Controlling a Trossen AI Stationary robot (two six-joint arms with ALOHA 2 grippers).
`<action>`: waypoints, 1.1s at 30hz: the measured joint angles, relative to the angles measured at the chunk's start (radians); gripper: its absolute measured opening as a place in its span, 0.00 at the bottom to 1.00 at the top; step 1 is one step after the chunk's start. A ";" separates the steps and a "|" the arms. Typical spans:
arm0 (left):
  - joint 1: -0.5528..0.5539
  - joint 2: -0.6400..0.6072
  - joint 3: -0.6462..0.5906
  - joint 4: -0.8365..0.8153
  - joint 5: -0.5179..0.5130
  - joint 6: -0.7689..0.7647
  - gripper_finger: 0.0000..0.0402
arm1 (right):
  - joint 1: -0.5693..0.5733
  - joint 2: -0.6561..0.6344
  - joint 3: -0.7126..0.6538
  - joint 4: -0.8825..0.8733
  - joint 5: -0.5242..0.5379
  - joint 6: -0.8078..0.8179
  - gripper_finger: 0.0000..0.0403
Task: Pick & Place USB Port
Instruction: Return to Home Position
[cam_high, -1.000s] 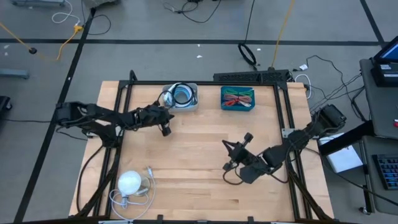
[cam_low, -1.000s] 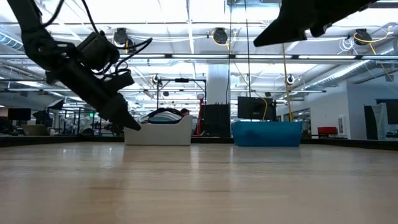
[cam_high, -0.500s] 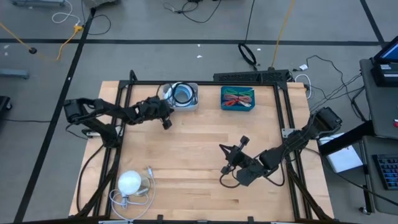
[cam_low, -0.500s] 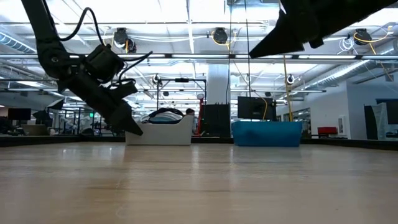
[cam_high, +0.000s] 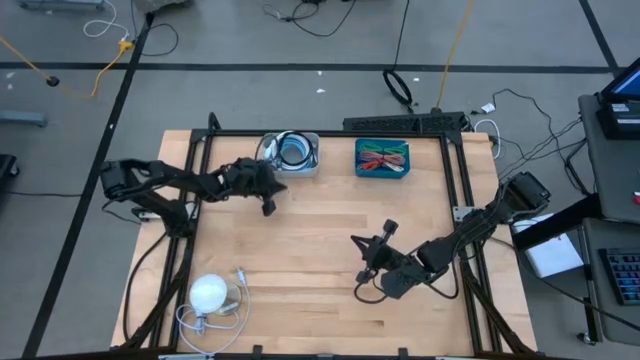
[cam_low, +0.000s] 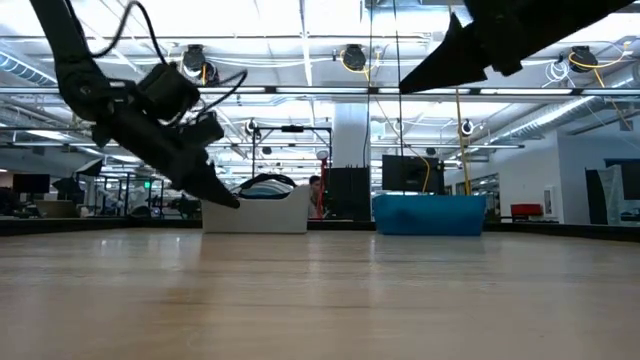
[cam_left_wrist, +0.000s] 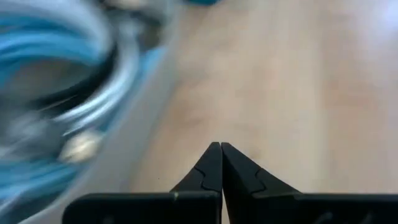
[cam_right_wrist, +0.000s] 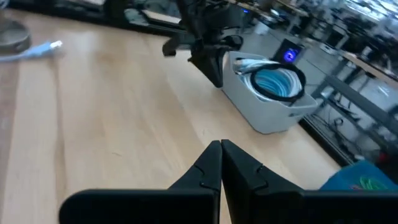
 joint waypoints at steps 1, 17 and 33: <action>-0.022 -0.015 0.000 -0.003 0.017 -0.003 0.00 | 0.000 -0.006 0.000 0.000 -0.010 -0.026 0.00; -0.099 -1.211 -0.045 -0.673 0.153 -0.034 0.00 | -0.155 -0.386 -0.018 -0.342 -0.323 -0.220 0.00; -0.101 -1.382 -0.323 -0.415 0.211 -0.168 0.00 | -0.244 -0.999 -0.830 0.468 -0.657 -0.332 0.00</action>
